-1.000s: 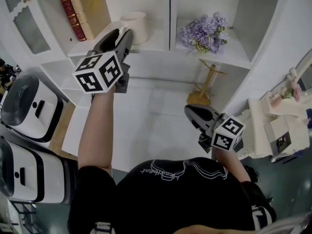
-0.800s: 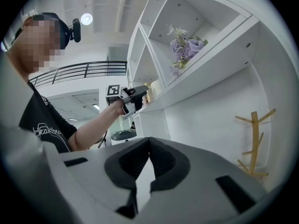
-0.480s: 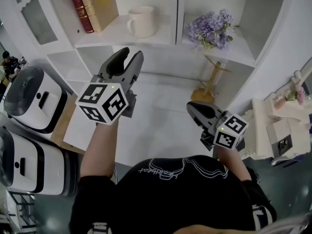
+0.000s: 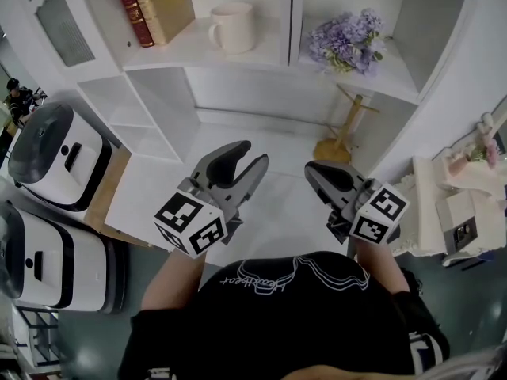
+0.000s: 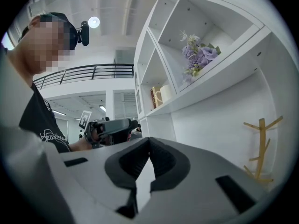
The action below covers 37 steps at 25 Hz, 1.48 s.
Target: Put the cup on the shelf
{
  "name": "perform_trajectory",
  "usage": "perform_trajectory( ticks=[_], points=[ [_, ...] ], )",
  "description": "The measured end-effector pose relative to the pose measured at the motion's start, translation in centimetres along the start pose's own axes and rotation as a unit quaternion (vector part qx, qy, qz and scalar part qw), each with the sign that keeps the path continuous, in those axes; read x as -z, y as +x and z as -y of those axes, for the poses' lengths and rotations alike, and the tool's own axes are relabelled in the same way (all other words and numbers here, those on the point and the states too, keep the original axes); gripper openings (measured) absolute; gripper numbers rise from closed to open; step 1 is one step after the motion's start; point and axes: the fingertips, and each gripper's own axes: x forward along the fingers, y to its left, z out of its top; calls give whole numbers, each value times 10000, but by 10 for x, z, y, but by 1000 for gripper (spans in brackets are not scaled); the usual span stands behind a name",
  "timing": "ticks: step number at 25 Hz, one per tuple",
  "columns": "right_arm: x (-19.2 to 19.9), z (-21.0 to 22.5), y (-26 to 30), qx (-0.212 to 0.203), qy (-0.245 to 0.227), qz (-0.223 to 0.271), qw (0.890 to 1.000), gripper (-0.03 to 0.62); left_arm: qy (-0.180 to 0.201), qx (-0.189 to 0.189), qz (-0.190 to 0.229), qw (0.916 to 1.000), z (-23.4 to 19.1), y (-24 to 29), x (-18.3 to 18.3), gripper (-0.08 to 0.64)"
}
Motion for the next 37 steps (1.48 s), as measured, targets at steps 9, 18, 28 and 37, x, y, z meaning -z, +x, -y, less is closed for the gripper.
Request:
perform_trajectory(
  ticks=[9, 18, 28, 37],
  points=[
    [9, -4, -1, -29, 126, 26, 9999, 6, -336, 261, -82, 9991, 16, -7, 41, 29],
    [12, -4, -4, -44, 256, 92, 9996, 6, -483, 320, -166, 9982, 19, -6, 50, 5],
    [12, 0, -9, 44, 255, 41, 9997, 6, -561, 434, -210, 9973, 23, 1, 51, 5],
    [5, -2, -13, 46, 90, 24, 9999, 6, -594, 479, -147, 9970, 22, 5, 47, 5]
  ],
)
